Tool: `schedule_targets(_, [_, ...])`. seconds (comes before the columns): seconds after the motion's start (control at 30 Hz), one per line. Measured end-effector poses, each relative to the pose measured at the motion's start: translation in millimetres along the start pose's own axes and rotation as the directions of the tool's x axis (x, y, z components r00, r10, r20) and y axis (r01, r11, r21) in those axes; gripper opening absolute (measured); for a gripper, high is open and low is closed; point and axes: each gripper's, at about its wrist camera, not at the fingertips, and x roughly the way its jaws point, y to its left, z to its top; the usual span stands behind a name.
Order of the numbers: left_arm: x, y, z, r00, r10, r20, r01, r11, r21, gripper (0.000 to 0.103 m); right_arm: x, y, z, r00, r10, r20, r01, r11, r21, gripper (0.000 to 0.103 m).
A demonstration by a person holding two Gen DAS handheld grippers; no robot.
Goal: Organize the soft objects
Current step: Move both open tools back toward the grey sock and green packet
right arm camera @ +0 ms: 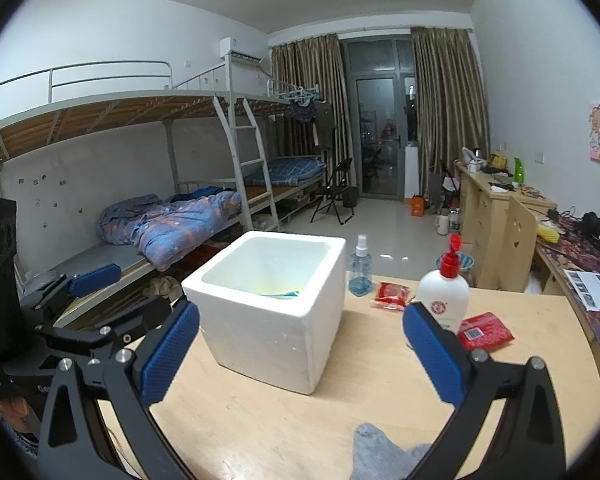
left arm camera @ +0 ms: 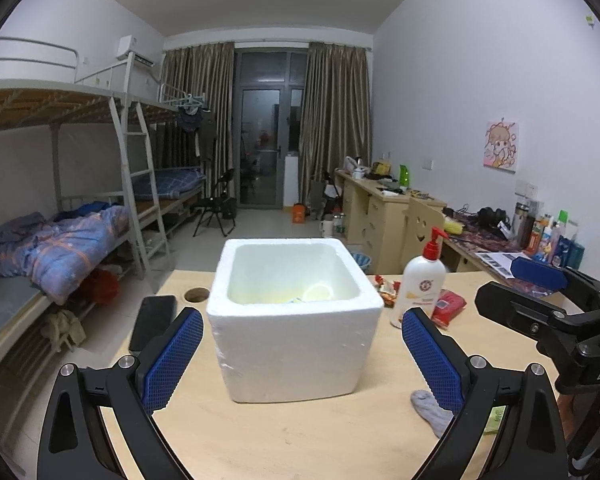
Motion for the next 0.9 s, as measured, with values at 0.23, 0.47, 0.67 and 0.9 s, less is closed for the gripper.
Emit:
schedule_targets(0.23, [-9,-4,-14,0.998,0.045,0.036,-0.044,0.999,-0.015,0.1,-16,-13,-14,0.998,-0.056,0.028,0.055,0.998,0.023,0.103])
schedule_targets(0.47, [-10,-4,-26,0.999,0.029,0.032,-0.028,0.999,-0.03,0.1,-28,-32,-34,0.99,-0.135,0.029,0.134,0.989,0.057,0.103])
schedule_targets(0.67, [-4,-14,-35,1.0,-0.011,0.024,0.012,1.0,-0.02,0.1,-36,-39,-45,0.984,-0.176,0.019,0.174,0.982,0.073,0.103])
schedule_targets(0.9, [4,-24,-50,0.998,-0.069,0.008,0.069,0.997,-0.039,0.1,-46,-52,-64,0.977,-0.212,-0.003,0.211,0.972,0.1,0.103])
